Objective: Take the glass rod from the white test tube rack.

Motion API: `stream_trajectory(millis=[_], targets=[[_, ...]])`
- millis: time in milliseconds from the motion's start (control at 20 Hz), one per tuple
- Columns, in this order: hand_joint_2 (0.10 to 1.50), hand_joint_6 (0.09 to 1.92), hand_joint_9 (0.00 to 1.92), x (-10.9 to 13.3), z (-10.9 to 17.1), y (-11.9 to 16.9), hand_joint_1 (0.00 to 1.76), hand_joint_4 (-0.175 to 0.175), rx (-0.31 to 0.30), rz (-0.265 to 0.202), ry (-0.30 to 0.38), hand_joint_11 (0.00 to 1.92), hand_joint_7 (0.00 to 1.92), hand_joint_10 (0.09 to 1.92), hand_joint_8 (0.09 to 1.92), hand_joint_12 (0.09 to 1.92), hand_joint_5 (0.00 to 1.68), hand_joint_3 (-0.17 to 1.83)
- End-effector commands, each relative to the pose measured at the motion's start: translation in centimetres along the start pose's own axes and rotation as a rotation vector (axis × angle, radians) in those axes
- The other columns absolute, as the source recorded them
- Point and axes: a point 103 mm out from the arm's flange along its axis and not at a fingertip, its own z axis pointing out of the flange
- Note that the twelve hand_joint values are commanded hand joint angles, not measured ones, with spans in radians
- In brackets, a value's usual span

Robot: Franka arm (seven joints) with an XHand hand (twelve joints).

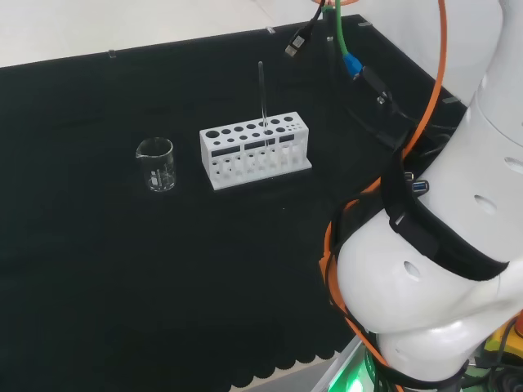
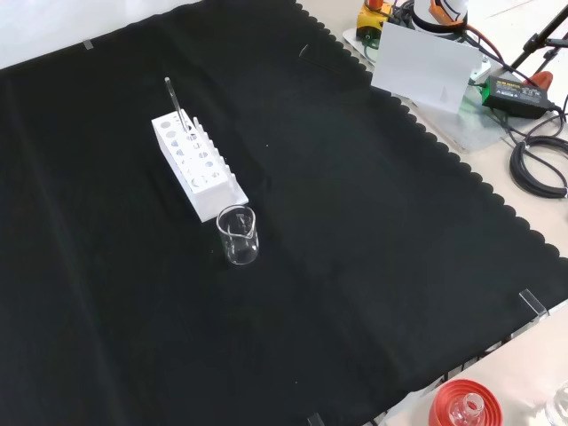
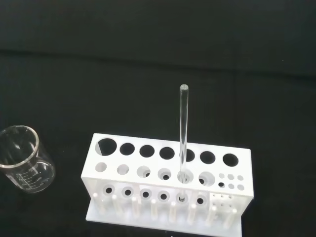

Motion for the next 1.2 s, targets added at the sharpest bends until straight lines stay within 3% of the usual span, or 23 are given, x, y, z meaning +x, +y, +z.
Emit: stream_trajectory(millis=[50, 850, 1200], targets=[[1.17, 0.50, 0.71, -0.3, 1.0, 1.7, 0.59, -0.098, 0.002, -0.018, 0.007, 0.54, 0.56, 0.80, 0.84, 1.32, 0.44, -0.17], [1.18, 0.66, 0.77, -2.2, 4.8, 4.6, 0.58, -0.102, 0.013, -0.053, 0.038, 0.60, 0.64, 0.77, 0.83, 1.30, 0.48, -0.17], [1.18, 0.70, 0.80, -2.4, 5.1, 4.6, 0.58, -0.106, 0.061, -0.043, 0.013, 0.63, 0.67, 0.77, 0.83, 1.30, 0.49, -0.17]])
